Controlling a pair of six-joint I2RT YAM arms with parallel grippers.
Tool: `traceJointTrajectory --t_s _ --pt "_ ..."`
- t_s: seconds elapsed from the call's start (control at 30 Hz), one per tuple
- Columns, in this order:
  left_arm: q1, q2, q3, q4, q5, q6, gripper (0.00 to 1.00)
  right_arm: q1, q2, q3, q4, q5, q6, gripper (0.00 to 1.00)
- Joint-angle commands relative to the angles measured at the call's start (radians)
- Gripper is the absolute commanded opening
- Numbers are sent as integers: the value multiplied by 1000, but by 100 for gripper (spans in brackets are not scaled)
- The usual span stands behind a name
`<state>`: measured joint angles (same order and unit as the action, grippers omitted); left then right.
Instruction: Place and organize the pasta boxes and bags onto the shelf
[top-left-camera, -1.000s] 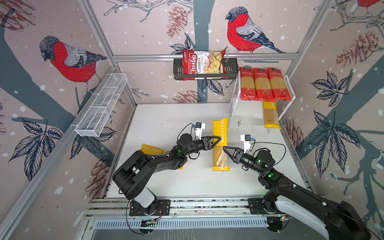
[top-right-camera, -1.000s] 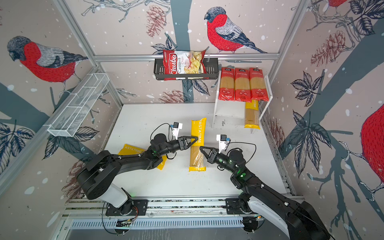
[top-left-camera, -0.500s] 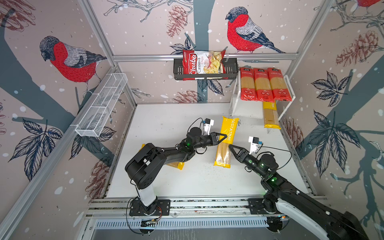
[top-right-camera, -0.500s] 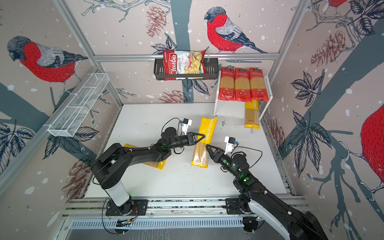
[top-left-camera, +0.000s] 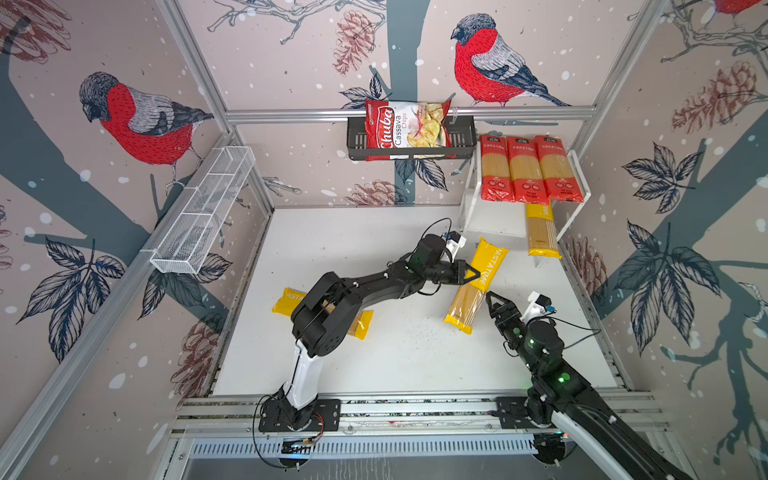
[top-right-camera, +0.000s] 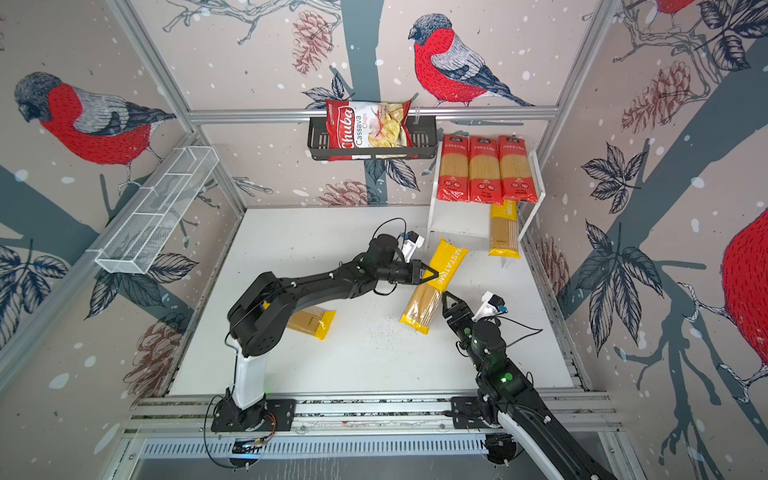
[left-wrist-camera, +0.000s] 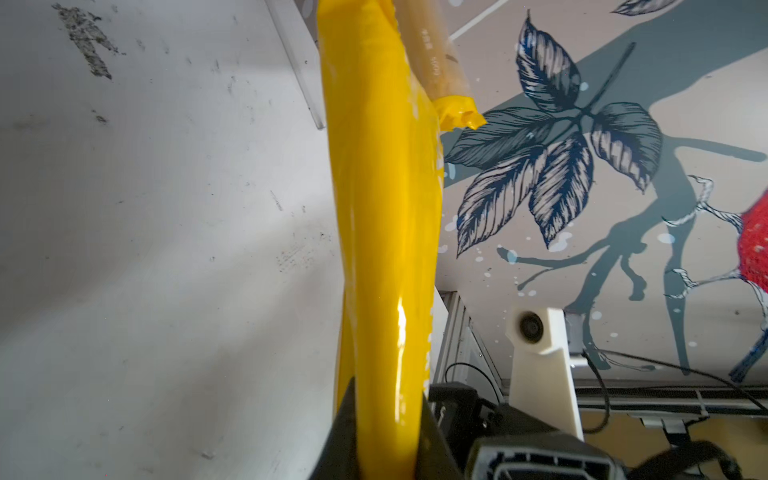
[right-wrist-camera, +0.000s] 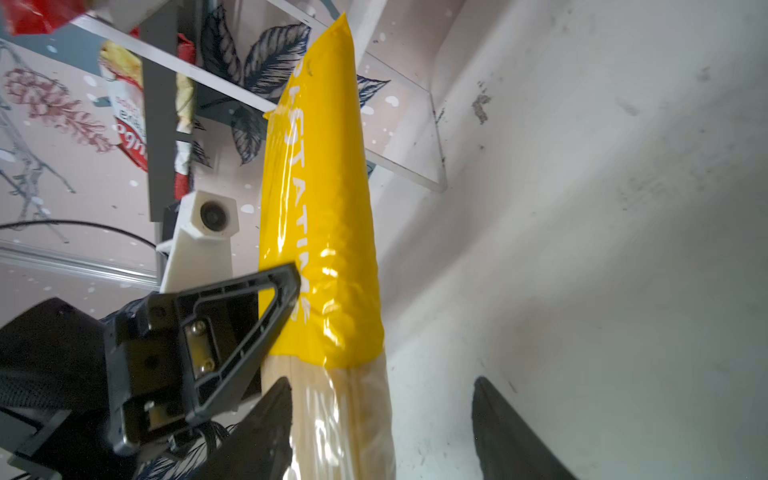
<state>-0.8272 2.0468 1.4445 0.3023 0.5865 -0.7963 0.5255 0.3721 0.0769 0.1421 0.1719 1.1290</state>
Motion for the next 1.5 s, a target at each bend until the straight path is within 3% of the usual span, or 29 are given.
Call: traceJointTrajectory --t_s 0.0,0.13,0.37,0.7,1.03,1.17,1.3,1.37,1.47 --pt "5 50 83 116 -35 -100 4 -4 19 15 -27 11 19 72" --pt "5 119 176 223 -81 -237 4 -3 42 7 10 -12 48 75" --pt "5 183 308 259 -138 -305 4 -5 -1 -37 61 -45 103 79" --pt "5 247 324 435 -265 -470 4 -48 -30 -95 257 -48 183 79" --pt "-27 218 281 460 -286 -554 6 -198 235 -71 564 -153 190 75" --pt "-32 224 286 464 -295 -570 6 -200 339 -21 639 -154 160 67" --pt "-32 228 308 451 -292 -568 8 -201 414 -6 737 -149 173 46" --pt "-28 234 338 409 -289 -541 11 -201 428 3 748 -117 174 33" --pt "-19 250 381 367 -280 -515 23 -206 447 25 775 -64 149 24"
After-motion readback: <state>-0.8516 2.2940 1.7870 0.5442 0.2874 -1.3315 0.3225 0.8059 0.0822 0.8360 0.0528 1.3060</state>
